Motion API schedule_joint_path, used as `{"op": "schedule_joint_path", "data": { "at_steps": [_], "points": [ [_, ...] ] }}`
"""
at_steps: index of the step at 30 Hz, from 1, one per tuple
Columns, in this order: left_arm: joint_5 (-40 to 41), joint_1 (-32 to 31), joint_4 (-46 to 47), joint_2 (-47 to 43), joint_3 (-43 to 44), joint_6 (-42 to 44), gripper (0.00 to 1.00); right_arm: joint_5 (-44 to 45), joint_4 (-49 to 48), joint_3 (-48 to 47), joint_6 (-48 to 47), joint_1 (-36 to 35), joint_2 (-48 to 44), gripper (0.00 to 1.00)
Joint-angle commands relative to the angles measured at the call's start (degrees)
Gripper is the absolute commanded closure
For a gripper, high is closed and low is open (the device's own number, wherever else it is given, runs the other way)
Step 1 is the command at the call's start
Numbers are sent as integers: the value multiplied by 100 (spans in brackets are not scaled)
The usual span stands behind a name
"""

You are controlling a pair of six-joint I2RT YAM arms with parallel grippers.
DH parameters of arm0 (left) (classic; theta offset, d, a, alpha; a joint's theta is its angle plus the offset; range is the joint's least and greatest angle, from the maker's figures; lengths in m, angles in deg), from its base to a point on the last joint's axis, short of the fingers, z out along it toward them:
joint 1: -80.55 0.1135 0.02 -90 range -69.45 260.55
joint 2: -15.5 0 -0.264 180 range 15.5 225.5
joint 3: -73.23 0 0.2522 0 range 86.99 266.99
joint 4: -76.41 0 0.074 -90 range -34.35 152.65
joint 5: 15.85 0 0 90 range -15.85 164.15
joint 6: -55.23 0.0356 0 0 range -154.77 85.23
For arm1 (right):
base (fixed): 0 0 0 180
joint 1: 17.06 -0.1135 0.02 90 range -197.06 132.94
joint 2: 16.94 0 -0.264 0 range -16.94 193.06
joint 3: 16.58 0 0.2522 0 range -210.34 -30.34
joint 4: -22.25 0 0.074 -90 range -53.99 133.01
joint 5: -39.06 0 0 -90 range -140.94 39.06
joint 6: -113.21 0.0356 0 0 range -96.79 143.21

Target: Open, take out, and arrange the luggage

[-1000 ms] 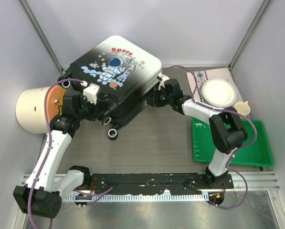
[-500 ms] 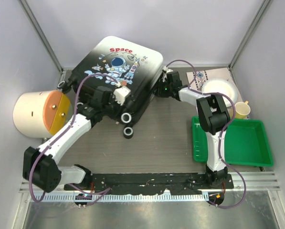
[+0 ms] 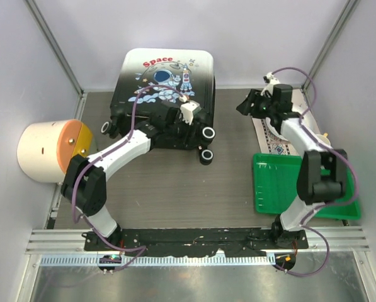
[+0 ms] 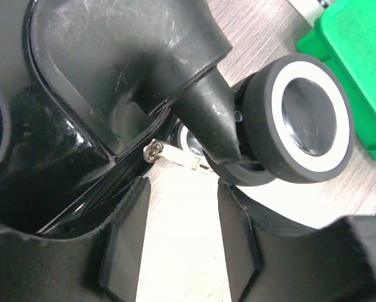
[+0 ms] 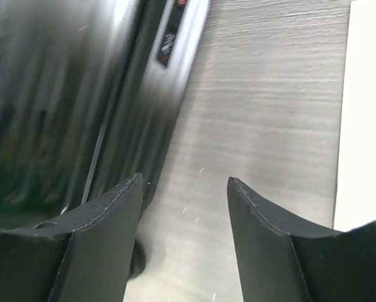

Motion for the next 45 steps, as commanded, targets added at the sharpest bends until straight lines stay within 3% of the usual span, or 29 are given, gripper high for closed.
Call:
{"op": "schedule_joint_path", "data": {
  "at_steps": [1,4,8,10,13,16,22,27,32,35,40,45],
  "points": [
    [-144,69,778,-180,-11,-426,45,-700,583,1166,-352,-144,-1696,37],
    [-592,156,709,-707,-248,-435,37,-797,1004,1609,-650,-301,-2374,33],
    [-716,332,-239,-1576,-503,188,22,-299,2014,1285,-1125,-740,-2710,29],
    [-1224,821,-163,-2288,-1150,32,19,-209,2402,1083,-1179,-1110,-2746,28],
    [-1612,1376,242,-3148,-2047,-434,2,-131,2464,995,-1073,-1391,-2738,28],
    [-1105,1396,435,-3878,-2672,-724,0,651,2526,749,-951,-1812,-2624,28],
    [-296,1405,718,-4610,-3290,-1235,0,1039,2438,590,-511,-2507,-2439,25],
    [1072,1413,375,-4655,-3176,-1094,0,1575,2307,336,-590,-2955,-2132,24],
    [1313,1562,-56,-4707,-2729,-655,0,2102,2438,-112,-300,-3070,-1456,24],
    [1296,1861,-624,-4629,-2159,-480,0,2138,2561,-455,-80,-3079,-1235,24],
    [2657,2274,-2267,-3690,-673,-101,1,2577,2719,-746,-1,-3378,-1138,22],
    [2746,2451,-2631,-3223,-118,364,0,3191,2921,-798,52,-3527,-971,22]
  ]
}}
